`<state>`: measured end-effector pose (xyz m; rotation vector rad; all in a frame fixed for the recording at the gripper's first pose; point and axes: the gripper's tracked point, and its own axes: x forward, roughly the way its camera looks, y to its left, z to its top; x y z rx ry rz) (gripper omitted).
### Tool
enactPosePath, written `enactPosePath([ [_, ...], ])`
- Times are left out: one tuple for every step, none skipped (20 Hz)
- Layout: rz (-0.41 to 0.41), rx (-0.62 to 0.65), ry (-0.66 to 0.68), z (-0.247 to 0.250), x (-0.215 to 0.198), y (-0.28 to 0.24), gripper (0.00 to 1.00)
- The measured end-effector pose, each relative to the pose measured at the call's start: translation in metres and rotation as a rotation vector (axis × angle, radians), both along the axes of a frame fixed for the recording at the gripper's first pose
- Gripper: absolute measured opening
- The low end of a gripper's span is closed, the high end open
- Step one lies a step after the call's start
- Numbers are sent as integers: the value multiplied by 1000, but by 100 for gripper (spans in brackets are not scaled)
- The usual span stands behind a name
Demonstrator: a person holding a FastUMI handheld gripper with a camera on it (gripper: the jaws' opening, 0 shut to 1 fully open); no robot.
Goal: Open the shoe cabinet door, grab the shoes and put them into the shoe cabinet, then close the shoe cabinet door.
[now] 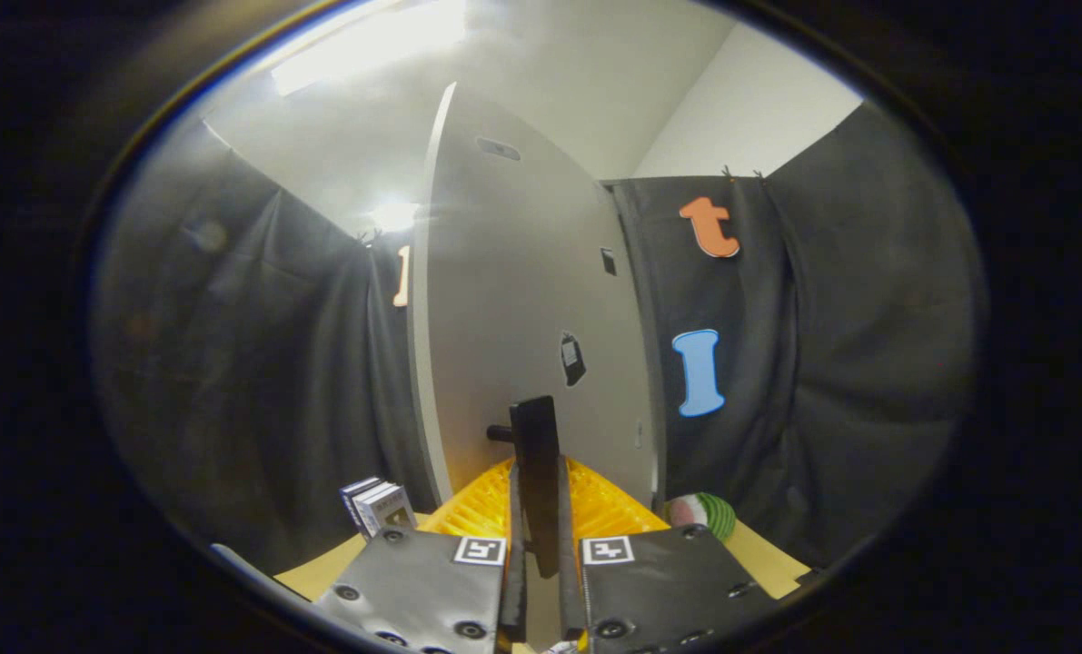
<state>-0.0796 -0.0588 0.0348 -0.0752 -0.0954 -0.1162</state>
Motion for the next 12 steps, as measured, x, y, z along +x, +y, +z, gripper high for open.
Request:
enactPosePath([
  [-10, 1, -9, 5, -7, -9, 16],
  [-23, -2, -24, 11, -15, -18, 16],
  [-35, -9, -40, 17, -23, -25, 16],
  [-47, -19, -50, 21, -29, -31, 16],
  [-58, -23, -54, 24, -33, -38, 14],
  [-70, -21, -53, 23, -37, -45, 13],
  [-93, -14, -51, 23, -42, -54, 12],
  [-115, -4, -51, 23, -46, -63, 12],
  [-133, 11, -55, 25, -49, -72, 12],
  [-149, 22, -54, 24, -50, -81, 12],
  [-163, 23, -49, 22, -56, -89, 12],
  [-182, 26, -56, 25, -66, -99, 11],
])
